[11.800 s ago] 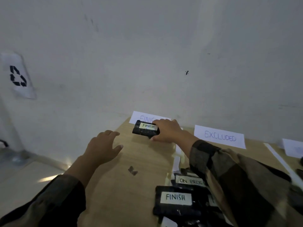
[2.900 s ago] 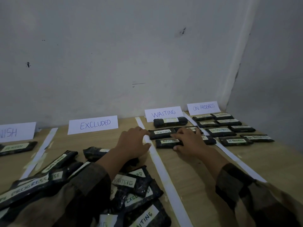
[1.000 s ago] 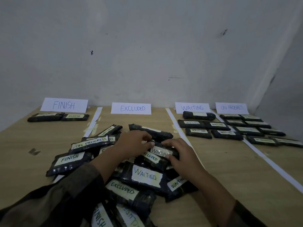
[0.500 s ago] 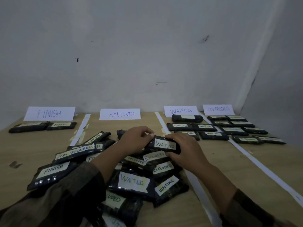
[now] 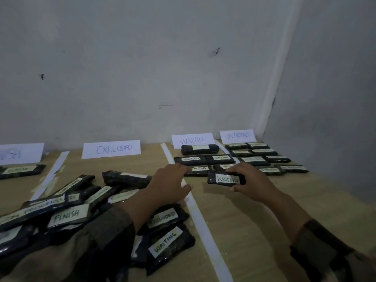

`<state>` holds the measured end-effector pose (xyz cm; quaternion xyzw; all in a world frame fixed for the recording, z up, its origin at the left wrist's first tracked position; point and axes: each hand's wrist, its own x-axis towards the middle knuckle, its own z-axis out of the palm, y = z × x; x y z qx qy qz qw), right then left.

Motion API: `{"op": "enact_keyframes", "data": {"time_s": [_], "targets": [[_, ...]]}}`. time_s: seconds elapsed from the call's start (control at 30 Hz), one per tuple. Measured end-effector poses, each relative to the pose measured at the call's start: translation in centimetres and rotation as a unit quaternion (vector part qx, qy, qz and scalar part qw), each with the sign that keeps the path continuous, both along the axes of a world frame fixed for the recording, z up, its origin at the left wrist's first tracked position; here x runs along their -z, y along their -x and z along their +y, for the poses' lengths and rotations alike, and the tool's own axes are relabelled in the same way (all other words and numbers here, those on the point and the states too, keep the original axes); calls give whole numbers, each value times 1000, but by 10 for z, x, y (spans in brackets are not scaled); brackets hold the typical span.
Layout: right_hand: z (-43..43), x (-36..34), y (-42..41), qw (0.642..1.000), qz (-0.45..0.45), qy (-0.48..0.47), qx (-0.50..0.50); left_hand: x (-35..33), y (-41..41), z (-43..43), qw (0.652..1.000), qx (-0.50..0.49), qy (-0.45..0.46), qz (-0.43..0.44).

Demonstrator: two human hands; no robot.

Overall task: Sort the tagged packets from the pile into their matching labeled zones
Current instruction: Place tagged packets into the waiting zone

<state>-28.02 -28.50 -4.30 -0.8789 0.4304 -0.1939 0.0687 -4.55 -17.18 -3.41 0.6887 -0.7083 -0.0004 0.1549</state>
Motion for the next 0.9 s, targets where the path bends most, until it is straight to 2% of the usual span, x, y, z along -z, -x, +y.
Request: {"op": "enact_keyframes", "data": {"time_s": [0.43,0.67,0.9], "targets": [[-56,8,36,997,51,-62,14,27,62,-44,998,47,-41,-9],[-67,13,37,993,81,-80,2,41,71,-49,991,41,-118,-51],[-69,10,37,990,105,-89,7,42,70,-49,990,45,-130,-43]]}}
